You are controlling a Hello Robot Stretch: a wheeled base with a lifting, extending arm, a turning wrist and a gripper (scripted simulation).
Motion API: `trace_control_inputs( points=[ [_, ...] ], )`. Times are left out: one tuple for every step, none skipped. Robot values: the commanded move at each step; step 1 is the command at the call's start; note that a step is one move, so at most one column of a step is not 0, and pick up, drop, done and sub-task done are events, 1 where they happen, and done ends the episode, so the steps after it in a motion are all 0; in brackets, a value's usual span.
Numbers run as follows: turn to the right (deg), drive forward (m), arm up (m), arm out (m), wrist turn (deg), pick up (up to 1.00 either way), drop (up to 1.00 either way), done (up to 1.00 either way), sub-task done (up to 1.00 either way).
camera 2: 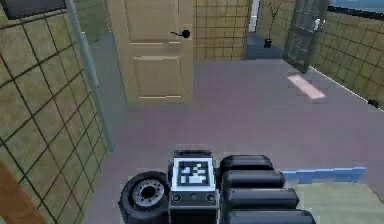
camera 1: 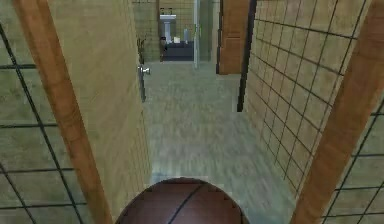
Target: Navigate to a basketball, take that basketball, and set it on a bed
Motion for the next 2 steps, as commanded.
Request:
trace_control_inputs(
  points=[
    [45.0, 0.00, 0.00, 0.00, 0.0, 0.00, 0.00, 0.00, 0.00],
    [33.0, 0.00, 0.00, 0.00, 0.0, 0.00, 0.00, 0.00, 0.00]
  ],
)
